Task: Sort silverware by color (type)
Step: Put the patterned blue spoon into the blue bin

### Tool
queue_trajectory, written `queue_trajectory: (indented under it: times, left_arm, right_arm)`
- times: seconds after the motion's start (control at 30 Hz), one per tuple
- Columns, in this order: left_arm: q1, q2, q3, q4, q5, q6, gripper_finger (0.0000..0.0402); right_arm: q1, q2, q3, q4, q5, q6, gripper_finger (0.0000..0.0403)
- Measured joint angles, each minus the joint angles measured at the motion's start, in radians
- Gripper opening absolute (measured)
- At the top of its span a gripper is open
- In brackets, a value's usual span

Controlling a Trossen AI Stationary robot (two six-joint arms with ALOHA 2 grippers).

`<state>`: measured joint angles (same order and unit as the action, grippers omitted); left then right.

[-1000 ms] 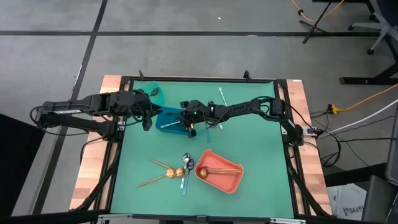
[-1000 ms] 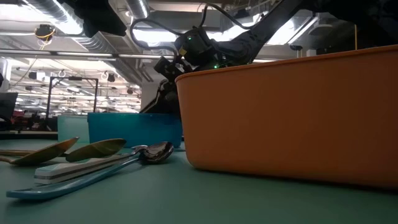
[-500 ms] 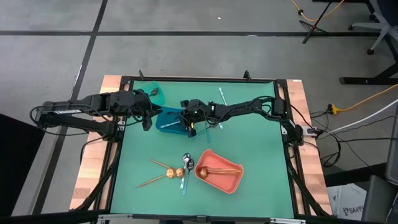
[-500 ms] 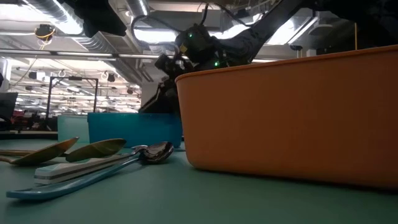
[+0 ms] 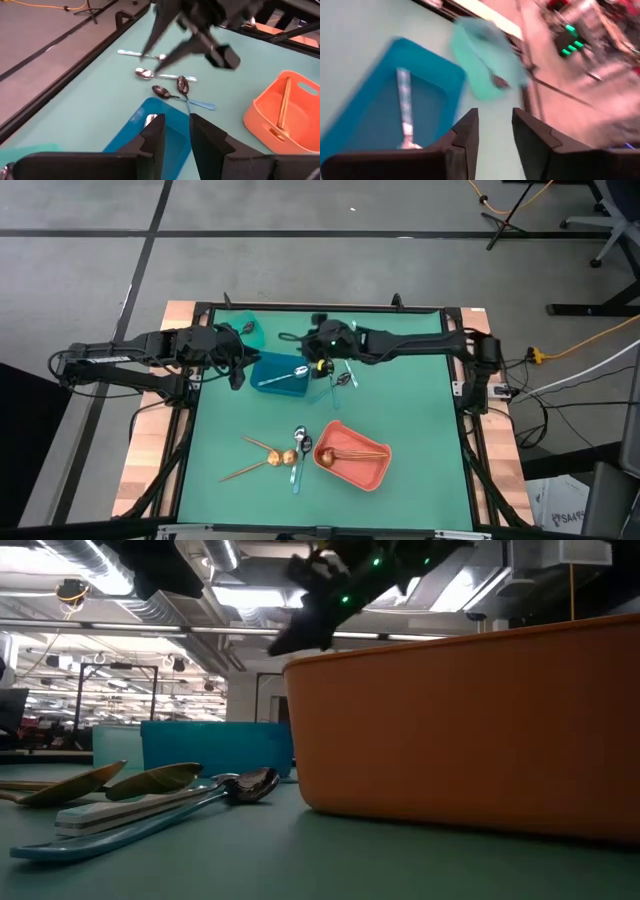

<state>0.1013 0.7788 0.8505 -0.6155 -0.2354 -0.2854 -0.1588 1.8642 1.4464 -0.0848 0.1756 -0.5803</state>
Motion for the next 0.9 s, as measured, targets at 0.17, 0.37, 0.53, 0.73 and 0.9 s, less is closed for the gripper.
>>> queue_trajectory:
  times: [0.17,0.37,0.53,0.73,0.9]
  left_arm:
    - [0.0,0.0,0.0,-0.001,-0.077,0.0,0.008]
    - [0.0,0.0,0.0,-0.001,-0.142,0.0,0.008]
    - [0.0,0.0,0.0,-0.001,-0.146,-0.001,0.008]
    - [0.0,0.0,0.0,-0.001,-0.146,0.0,0.008]
    - [0.0,0.0,0.0,-0.004,-0.146,0.026,0.008]
  right_arm:
    - [-0.061,-0.067,0.0,-0.156,0.078,0.113,0.0113]
    - [-0.169,-0.062,0.0,-0.238,0.076,0.43,0.0113]
    - [-0.246,-0.058,-0.001,-0.353,0.076,0.605,0.0113]
    - [-0.298,-0.053,-0.012,-0.449,0.077,0.742,0.0113]
    - [-0.309,-0.046,-0.061,-0.534,0.051,0.878,0.0113]
